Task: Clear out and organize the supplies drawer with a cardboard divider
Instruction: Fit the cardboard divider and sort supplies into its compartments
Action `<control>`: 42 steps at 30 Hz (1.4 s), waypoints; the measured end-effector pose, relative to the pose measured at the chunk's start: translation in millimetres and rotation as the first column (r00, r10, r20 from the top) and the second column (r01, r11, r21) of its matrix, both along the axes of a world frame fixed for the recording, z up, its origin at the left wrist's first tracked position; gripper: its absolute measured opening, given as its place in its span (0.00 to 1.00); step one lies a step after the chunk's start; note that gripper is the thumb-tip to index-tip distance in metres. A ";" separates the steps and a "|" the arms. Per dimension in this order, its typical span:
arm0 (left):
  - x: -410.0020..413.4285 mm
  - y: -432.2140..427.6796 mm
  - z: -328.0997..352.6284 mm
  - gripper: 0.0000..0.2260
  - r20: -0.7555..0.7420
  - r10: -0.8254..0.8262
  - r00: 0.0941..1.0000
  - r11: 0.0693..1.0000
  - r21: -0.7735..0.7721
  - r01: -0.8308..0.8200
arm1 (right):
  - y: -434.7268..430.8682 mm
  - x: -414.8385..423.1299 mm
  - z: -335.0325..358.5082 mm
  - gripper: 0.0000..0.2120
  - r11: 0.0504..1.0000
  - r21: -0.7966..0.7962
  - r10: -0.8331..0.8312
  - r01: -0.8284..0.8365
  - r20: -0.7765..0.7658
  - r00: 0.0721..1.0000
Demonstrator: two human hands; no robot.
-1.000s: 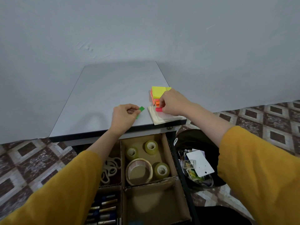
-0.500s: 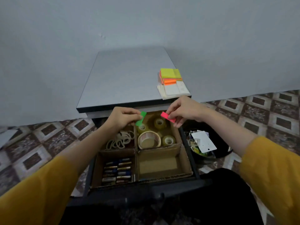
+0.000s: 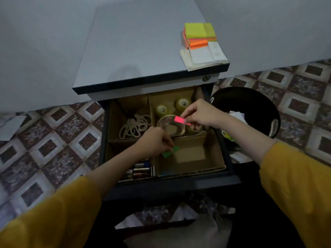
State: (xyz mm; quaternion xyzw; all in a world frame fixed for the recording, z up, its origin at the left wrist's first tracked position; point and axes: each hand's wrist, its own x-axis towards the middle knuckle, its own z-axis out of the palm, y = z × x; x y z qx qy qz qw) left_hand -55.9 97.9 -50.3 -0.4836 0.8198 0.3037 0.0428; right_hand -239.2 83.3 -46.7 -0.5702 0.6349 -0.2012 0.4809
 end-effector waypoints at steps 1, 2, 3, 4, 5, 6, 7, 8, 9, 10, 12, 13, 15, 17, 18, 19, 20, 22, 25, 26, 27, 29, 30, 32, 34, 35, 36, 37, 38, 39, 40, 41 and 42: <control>-2.3 -1.7 -0.4 0.08 0.037 -0.029 0.999 0.999 -0.019 0.030 | -4.3 0.0 -4.5 0.09 1.000 0.005 0.002 -0.002 0.007 1.000; -4.3 -3.9 -2.2 0.08 0.062 -0.054 0.997 0.998 -0.025 0.055 | -9.2 1.1 -10.0 0.09 1.000 0.013 0.006 -0.006 0.014 1.000; -6.0 -3.6 -2.8 0.07 0.079 -0.086 0.993 0.996 -0.016 0.088 | -12.0 3.0 -13.7 0.10 1.000 0.018 0.011 -0.011 0.020 1.000; -7.9 -2.1 -4.3 0.08 0.098 -0.128 0.987 0.992 0.002 0.128 | -14.5 5.6 -17.2 0.10 1.000 0.021 0.019 -0.019 0.026 0.999; -9.7 -0.5 -8.1 0.08 0.129 -0.182 0.975 0.983 0.024 0.180 | -17.4 8.3 -21.7 0.11 0.999 0.026 0.028 -0.029 0.037 0.999; -11.7 3.2 -11.4 0.09 0.167 -0.240 0.956 0.971 0.045 0.235 | -19.5 10.9 -25.1 0.12 0.999 0.029 0.035 -0.036 0.044 0.998; -13.3 6.6 -17.3 0.09 0.219 -0.298 0.929 0.954 0.067 0.291 | -21.9 13.8 -30.4 0.12 0.998 0.034 0.041 -0.043 0.053 0.998; -15.0 11.5 -20.2 0.09 0.279 -0.352 0.893 0.936 0.075 0.345 | -22.3 15.7 -32.2 0.12 0.998 0.029 0.046 -0.047 0.054 0.997; -16.5 14.5 -24.6 0.10 0.345 -0.395 0.851 0.916 0.078 0.394 | -24.0 17.0 -35.6 0.12 0.998 0.028 0.050 -0.052 0.057 0.997; -18.4 16.5 -27.8 0.10 0.400 -0.425 0.812 0.898 0.077 0.433 | -25.6 17.0 -38.0 0.12 0.998 0.027 0.053 -0.055 0.060 0.997; -21.4 17.0 -31.3 0.10 0.447 -0.439 0.779 0.886 0.074 0.457 | -27.7 15.7 -40.9 0.12 0.998 0.029 0.058 -0.060 0.071 0.996; -23.0 16.3 -32.2 0.10 0.448 -0.430 0.784 0.891 0.071 0.448 | -28.4 14.9 -41.3 0.12 0.998 0.030 0.059 -0.061 0.082 0.995; -24.8 15.4 -33.0 0.10 0.450 -0.407 0.794 0.903 0.067 0.425 | -29.1 14.0 -42.3 0.12 0.997 0.028 0.062 -0.065 0.108 0.992; -26.9 15.0 -33.5 0.10 0.464 -0.377 0.802 0.917 0.062 0.395 | -28.7 13.4 -43.0 0.12 0.997 0.025 0.067 -0.071 0.117 0.991; -27.9 14.0 -33.9 0.09 0.465 -0.357 0.810 0.925 0.053 0.377 | -28.1 13.5 -43.4 0.11 0.997 0.023 0.071 -0.074 0.117 0.991; -29.1 12.6 -34.2 0.08 0.460 -0.336 0.822 0.933 0.043 0.357 | -27.6 13.8 -43.9 0.11 0.997 0.017 0.075 -0.078 0.116 0.990; -30.6 11.3 -34.9 0.08 0.455 -0.320 0.831 0.939 0.036 0.342 | -26.8 14.1 -44.6 0.11 0.997 0.009 0.081 -0.083 0.113 0.990; -32.4 10.2 -36.8 0.09 0.457 -0.312 0.833 0.941 0.031 0.336 | -26.2 15.2 -45.1 0.11 0.995 -0.006 0.098 -0.098 0.105 0.990; -34.6 11.6 -38.8 0.10 0.466 -0.334 0.819 0.933 0.039 0.358 | -26.2 15.7 -45.4 0.11 0.995 -0.019 0.103 -0.102 0.120 0.987; -34.8 12.0 -38.7 0.11 0.465 -0.348 0.814 0.927 0.041 0.373 | -26.1 16.2 -45.3 0.11 0.994 -0.024 0.109 -0.107 0.120 0.987; -35.5 12.2 -38.7 0.11 0.463 -0.359 0.811 0.923 0.045 0.383 | -25.8 16.2 -45.7 0.10 0.993 -0.027 0.117 -0.115 0.118 0.986; -35.5 12.0 -38.9 0.11 0.460 -0.369 0.807 0.918 0.046 0.394 | -25.5 16.8 -45.8 0.10 0.991 -0.030 0.129 -0.127 0.112 0.985; -35.5 12.0 -38.8 0.10 0.463 -0.372 0.805 0.916 0.041 0.399 | -25.6 16.9 -45.6 0.10 0.991 -0.029 0.134 -0.131 0.111 0.985; -35.5 13.1 -38.8 0.10 0.477 -0.377 0.794 0.910 0.031 0.414 | -26.1 17.2 -45.2 0.10 0.990 -0.030 0.139 -0.137 0.107 0.984; -36.0 14.3 -38.7 0.10 0.492 -0.377 0.785 0.905 0.014 0.426 | -26.0 17.1 -45.3 0.10 0.990 -0.036 0.143 -0.140 0.102 0.984; -36.2 14.6 -38.5 0.10 0.501 -0.377 0.779 0.900 0.000 0.436 | -26.1 17.2 -45.6 0.10 0.989 -0.040 0.145 -0.142 0.099 0.984; -36.4 14.9 -38.2 0.10 0.510 -0.379 0.772 0.894 -0.012 0.447 | -26.0 16.9 -45.8 0.10 0.989 -0.042 0.147 -0.144 0.097 0.984; -36.3 14.9 -38.1 0.10 0.516 -0.381 0.767 0.890 -0.020 0.455 | -26.3 16.6 -46.1 0.11 0.989 -0.042 0.148 -0.144 0.096 0.984; -36.3 15.1 -38.0 0.11 0.521 -0.383 0.763 0.888 -0.022 0.460 | -26.5 16.2 -46.3 0.11 0.989 -0.040 0.147 -0.143 0.096 0.985; -36.2 15.2 -38.3 0.11 0.521 -0.384 0.762 0.887 -0.020 0.461 | -26.8 15.7 -46.4 0.10 0.989 -0.037 0.144 -0.141 0.096 0.985; -35.9 15.2 -38.8 0.11 0.518 -0.384 0.764 0.889 -0.015 0.457 | -27.0 15.7 -46.4 0.10 0.989 -0.034 0.143 -0.141 0.096 0.985; -35.6 15.0 -39.4 0.10 0.514 -0.381 0.769 0.895 -0.006 0.447 | -27.3 15.7 -46.2 0.10 0.990 -0.032 0.143 -0.140 0.097 0.985; -35.0 15.2 -39.8 0.10 0.509 -0.377 0.774 0.900 0.005 0.435 | -27.6 15.9 -46.1 0.10 0.989 -0.032 0.144 -0.141 0.097 0.985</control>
